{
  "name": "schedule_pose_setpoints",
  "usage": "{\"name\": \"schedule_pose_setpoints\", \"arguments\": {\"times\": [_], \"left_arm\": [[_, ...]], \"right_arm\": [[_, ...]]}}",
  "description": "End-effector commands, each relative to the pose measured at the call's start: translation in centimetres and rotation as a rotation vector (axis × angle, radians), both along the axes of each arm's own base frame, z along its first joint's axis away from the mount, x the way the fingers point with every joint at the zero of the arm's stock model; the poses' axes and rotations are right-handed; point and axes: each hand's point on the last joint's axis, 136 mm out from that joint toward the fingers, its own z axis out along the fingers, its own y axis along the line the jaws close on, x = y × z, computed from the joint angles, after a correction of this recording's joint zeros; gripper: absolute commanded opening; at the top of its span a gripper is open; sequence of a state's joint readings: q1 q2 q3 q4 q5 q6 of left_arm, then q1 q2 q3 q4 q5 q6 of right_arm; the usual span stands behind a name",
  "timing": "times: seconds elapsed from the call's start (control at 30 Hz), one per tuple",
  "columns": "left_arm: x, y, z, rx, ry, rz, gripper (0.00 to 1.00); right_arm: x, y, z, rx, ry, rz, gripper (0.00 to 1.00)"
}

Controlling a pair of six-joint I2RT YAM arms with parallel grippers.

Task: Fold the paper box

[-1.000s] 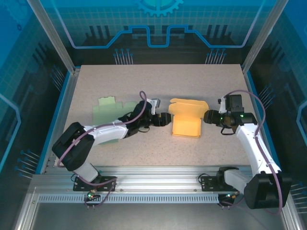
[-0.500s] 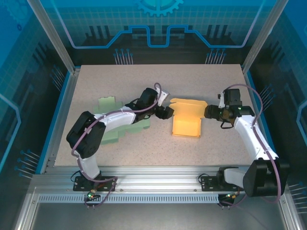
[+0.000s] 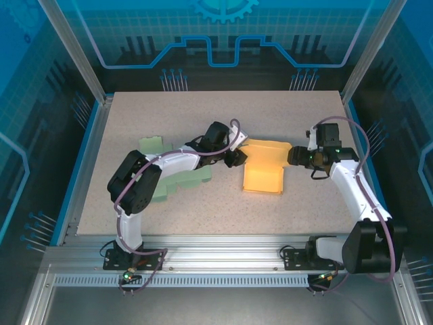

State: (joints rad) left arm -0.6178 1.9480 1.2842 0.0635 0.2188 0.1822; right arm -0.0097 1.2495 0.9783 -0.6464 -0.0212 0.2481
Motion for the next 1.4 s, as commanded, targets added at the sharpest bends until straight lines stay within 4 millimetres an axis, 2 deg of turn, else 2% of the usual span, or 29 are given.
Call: {"name": "schedule_pose_setpoints", "arguments": {"times": [0.0,0.23,0.5,0.6,0.77,0.87,1.07,1.2,1.37], "left_arm": [[-0.1,-0.9,0.9,-0.011,-0.026,-0.066,0.43],[0.1,-0.9,1.0,-0.004,-0.027,-0.067,0.44],[0.1,-1.0,0.7,-0.004,-0.015,-0.062,0.39],[0.1,-1.0,0.7,-0.003,-0.010,-0.057,0.31],[0.6,-1.0,1.5,-0.019,-0.008,-0.022,0.17],[1.0,-1.0,2.3,-0.046,-0.002,0.017,0.12],[1.6,-1.5,3.6,-0.111,0.006,0.111,0.12],[2.2,-1.8,3.9,-0.134,0.011,0.199,0.13],[3.5,-1.2,4.5,-0.218,0.067,0.358,0.19]], "right_arm": [[1.7,0.2,0.7,0.005,-0.061,0.056,0.72],[3.5,2.2,-0.2,0.060,-0.103,0.208,0.70],[4.5,2.8,-1.9,0.089,-0.064,0.248,0.67],[4.5,3.0,-2.5,0.102,-0.043,0.252,0.60],[4.5,3.6,-2.3,0.123,-0.056,0.259,0.39],[4.6,4.0,-2.1,0.113,-0.068,0.253,0.30],[4.8,4.9,-2.2,0.053,-0.083,0.221,0.21],[5.5,5.6,-2.4,-0.012,-0.087,0.194,0.11],[6.4,7.3,-1.9,-0.060,-0.141,0.165,0.08]]}}
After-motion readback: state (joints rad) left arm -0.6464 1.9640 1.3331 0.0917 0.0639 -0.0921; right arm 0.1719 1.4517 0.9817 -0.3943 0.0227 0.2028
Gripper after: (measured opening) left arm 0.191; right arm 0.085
